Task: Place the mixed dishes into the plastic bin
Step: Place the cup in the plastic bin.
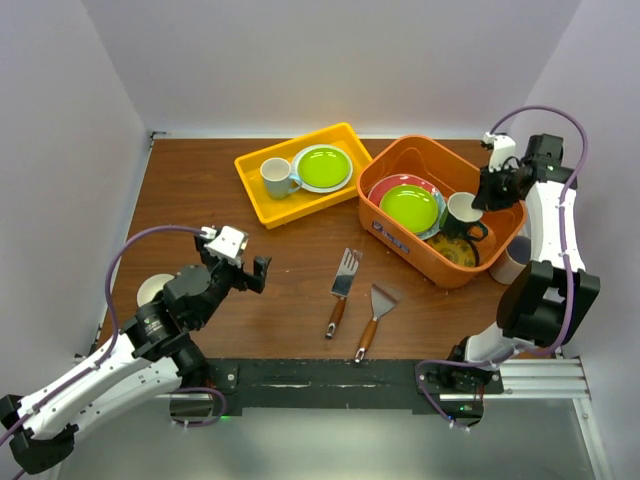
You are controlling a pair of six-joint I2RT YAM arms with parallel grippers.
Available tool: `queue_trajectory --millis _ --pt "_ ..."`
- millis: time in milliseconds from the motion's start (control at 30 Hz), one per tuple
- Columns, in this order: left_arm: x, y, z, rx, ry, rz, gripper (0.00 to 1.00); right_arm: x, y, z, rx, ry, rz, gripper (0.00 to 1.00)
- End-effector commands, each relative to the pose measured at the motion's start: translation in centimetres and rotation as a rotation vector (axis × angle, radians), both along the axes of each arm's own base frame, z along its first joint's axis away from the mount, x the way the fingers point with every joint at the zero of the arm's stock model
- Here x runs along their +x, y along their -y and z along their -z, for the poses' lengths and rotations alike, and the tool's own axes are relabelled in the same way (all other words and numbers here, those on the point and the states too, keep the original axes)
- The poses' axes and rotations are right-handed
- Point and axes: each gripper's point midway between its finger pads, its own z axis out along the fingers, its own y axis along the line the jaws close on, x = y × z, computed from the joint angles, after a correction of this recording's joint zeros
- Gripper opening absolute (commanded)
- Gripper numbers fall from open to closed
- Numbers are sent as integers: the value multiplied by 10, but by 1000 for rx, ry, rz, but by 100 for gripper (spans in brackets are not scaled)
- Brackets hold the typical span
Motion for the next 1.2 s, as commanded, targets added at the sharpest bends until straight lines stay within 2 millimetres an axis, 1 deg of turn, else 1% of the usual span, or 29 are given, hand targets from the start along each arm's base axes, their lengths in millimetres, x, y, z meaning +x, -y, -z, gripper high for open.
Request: queue_trajectory --millis 0,200,267,433,567,733,867,1000,1100,1133,1167 --pt "3 1 -10 -12 40 9 100 10 3 -9 -14 58 -12 0" --pt "2 1 -11 -15 43 9 100 10 8 7 -29 14 -8 0" --pt "2 1 -11 -17 43 9 100 11 15 12 -61 3 7 0" --pt "2 1 -11 -15 43 10 100 12 33 13 -126 5 61 0" --pt "2 1 -11 -15 44 11 100 10 40 26 -136 -29 80 0" --pt "2 1 -11 -16 44 12 100 9 39 50 -112 -85 74 0" --pt "2 1 -11 -17 43 12 100 6 37 62 -92 -122 63 1" --pt "2 1 -11 -16 44 12 100 3 35 71 -83 -150 54 5" --pt "2 1 -12 -17 45 12 100 1 35 71 -79 -155 49 10" --pt "2 1 -10 -14 43 12 100 1 35 72 -77 -157 49 14" --pt "2 1 -11 -16 44 12 100 1 35 72 -77 -156 47 14"
